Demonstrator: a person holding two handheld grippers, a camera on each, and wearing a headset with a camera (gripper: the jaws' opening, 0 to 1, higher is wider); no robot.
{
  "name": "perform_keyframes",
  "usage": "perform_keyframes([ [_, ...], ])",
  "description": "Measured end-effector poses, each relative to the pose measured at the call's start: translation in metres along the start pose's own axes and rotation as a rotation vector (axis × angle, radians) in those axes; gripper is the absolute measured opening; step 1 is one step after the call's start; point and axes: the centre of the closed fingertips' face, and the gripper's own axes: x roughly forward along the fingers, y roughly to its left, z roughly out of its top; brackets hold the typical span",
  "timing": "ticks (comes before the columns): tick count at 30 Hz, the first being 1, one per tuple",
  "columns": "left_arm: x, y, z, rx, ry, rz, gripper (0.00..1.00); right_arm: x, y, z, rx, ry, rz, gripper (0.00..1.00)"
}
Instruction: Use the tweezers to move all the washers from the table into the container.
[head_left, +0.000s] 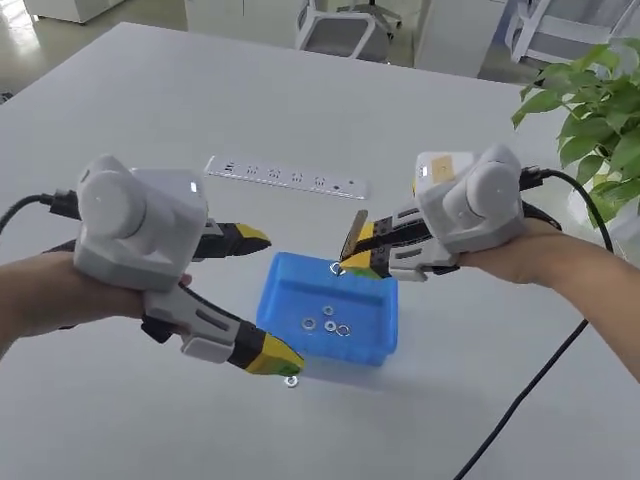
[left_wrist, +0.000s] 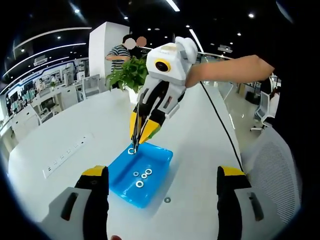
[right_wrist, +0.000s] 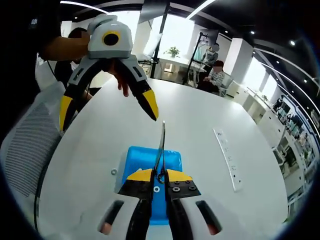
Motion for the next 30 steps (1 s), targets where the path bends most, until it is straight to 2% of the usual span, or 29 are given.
perform_keyframes([
  [10,0.013,0.016,0.01,0.034,-0.009,0.021,0.79,0.008,-0.002,-0.022,0.017,0.022,0.003,0.09],
  [17,0.023,0.028,0.016,0.04,-0.011,0.032,0.62,0.015,0.003,-0.034,0.021,0.028,0.018,0.09],
  [23,0.032,0.033,0.017,0.052,-0.002,0.031,0.46,0.022,0.009,-0.042,0.016,0.036,0.039,0.09],
  [26,0.039,0.036,0.014,0.052,0.009,0.026,0.29,0.026,0.013,-0.045,0.006,0.041,0.051,0.09],
  [30,0.047,0.036,0.013,0.055,0.017,0.01,0.25,0.03,0.018,-0.05,-0.01,0.05,0.071,0.09],
])
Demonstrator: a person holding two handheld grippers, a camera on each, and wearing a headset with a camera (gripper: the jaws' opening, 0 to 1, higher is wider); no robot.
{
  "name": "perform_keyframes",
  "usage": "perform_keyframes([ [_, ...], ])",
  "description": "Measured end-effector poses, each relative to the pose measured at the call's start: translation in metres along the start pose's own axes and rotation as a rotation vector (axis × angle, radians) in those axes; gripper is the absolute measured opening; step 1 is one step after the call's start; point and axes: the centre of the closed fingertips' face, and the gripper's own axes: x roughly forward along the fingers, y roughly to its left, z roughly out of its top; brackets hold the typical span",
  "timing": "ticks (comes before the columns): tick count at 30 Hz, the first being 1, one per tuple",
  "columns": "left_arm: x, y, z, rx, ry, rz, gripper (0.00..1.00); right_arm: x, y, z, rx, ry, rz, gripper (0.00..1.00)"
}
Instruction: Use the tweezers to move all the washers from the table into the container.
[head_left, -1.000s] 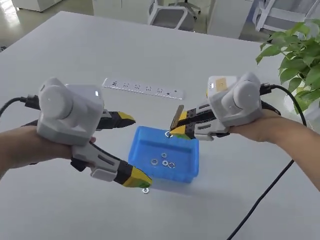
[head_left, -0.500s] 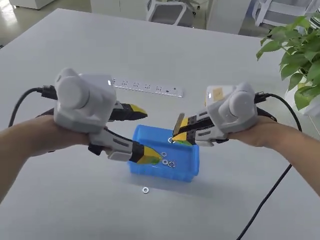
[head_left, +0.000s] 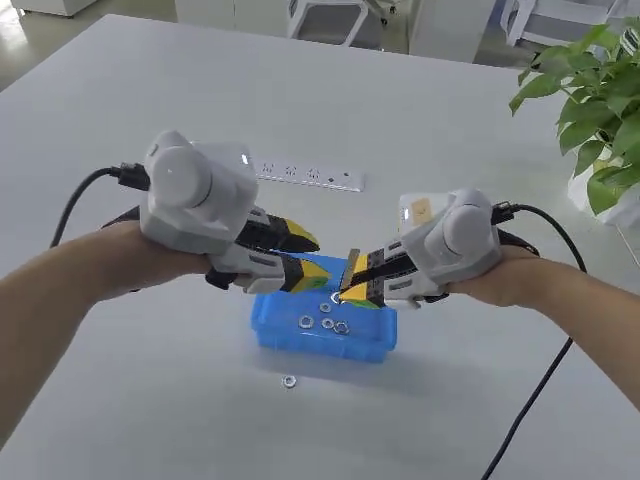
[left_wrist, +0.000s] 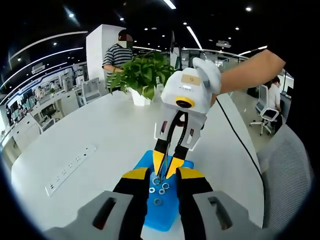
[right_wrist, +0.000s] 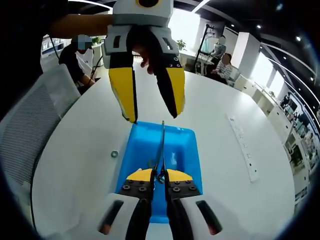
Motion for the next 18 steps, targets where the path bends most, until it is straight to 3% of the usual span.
perform_keyframes([
  [18,0.031,-0.008,-0.014,0.037,0.081,-0.074,0.11,0.017,0.015,-0.012,0.007,0.022,0.067,0.09],
])
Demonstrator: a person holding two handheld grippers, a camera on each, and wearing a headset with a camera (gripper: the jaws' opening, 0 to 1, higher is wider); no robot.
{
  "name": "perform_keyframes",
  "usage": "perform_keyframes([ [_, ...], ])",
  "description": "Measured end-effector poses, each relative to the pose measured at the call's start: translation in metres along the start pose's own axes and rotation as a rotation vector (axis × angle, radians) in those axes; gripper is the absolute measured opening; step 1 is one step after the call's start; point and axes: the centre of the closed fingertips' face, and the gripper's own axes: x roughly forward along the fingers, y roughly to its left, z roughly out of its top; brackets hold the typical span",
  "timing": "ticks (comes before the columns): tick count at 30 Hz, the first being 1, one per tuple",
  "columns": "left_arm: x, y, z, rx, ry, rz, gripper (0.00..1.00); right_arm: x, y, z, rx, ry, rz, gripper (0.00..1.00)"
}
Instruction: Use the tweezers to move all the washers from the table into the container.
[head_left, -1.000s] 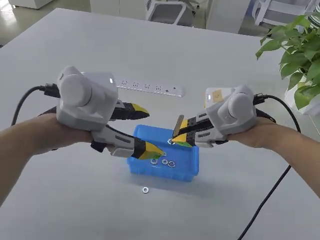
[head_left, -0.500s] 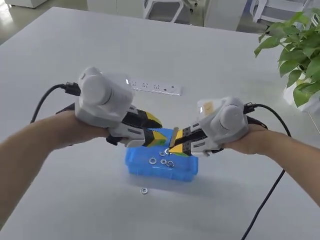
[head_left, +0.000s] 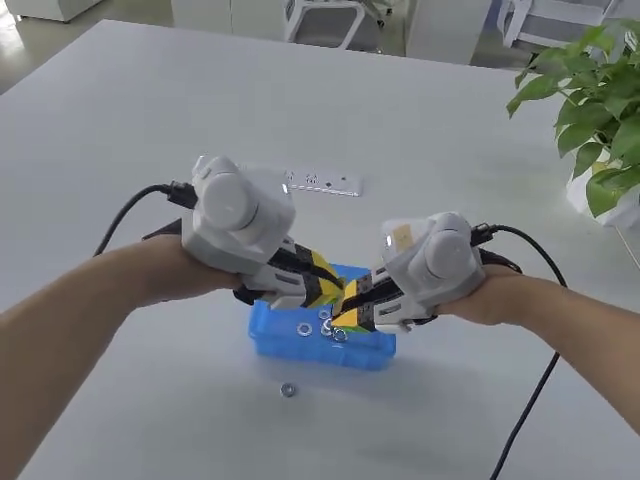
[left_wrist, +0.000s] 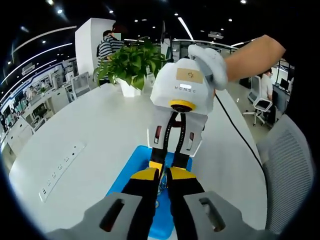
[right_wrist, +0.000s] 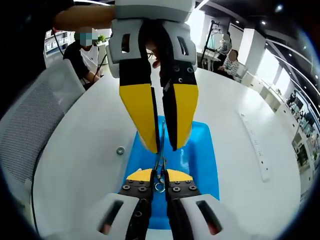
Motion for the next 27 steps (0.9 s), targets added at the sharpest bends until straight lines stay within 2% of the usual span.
perform_keyframes([
  [7,0.0049,-0.0061,-0.0032,0.012,0.021,-0.02,0.08,0.0031,0.002,-0.0028,0.006,0.006,0.011,0.09],
  [15,0.0068,-0.0074,-0.006,0.026,0.033,-0.028,0.07,0.0053,0.0045,-0.006,0.015,0.013,0.018,0.1],
  [27,0.0021,-0.0081,-0.001,0.037,0.023,-0.015,0.07,-0.0025,0.0031,-0.0008,0.018,0.008,-0.001,0.12],
])
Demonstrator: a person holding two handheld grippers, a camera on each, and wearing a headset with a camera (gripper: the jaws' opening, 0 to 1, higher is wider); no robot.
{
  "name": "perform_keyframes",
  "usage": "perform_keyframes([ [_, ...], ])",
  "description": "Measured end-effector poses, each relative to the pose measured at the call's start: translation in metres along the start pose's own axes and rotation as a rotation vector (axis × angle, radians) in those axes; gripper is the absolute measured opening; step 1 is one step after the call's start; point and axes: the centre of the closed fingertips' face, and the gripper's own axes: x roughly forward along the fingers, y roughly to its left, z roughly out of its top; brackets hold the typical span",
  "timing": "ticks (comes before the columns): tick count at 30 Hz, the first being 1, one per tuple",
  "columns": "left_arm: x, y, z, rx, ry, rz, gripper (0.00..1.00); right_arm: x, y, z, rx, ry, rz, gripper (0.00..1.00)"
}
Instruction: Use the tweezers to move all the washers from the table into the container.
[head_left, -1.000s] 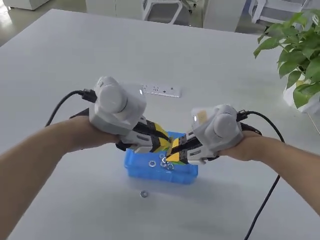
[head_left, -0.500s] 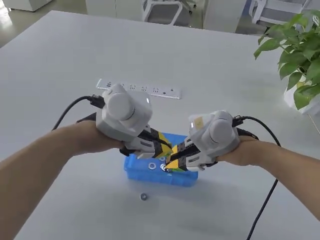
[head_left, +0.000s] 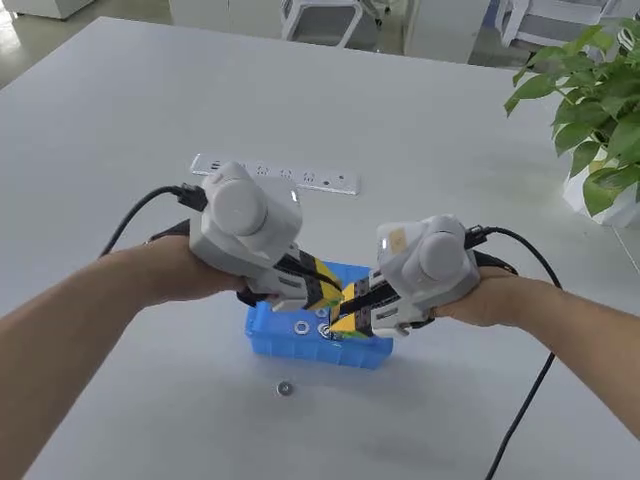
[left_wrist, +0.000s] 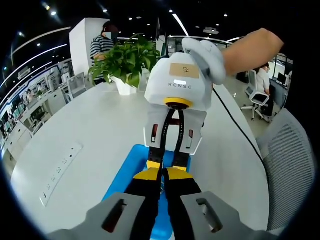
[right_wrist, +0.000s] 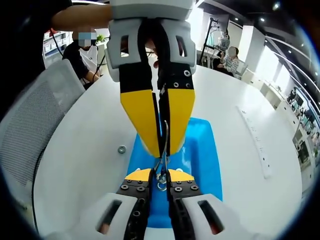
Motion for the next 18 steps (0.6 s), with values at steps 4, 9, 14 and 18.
perform_keyframes([
  [4,-0.004,-0.001,0.002,0.0,0.002,0.003,0.07,-0.004,-0.001,0.003,0.001,-0.004,-0.01,0.14],
  [9,-0.009,-0.002,0.006,-0.003,-0.006,0.009,0.06,-0.008,0.0,0.006,0.004,-0.01,-0.02,0.17],
  [14,-0.016,0.001,0.011,-0.005,-0.013,0.027,0.06,-0.016,-0.001,0.007,0.023,-0.015,-0.043,0.22],
  [18,-0.021,0.004,0.013,-0.013,-0.017,0.042,0.06,-0.025,-0.001,0.009,0.051,-0.031,-0.07,0.26],
])
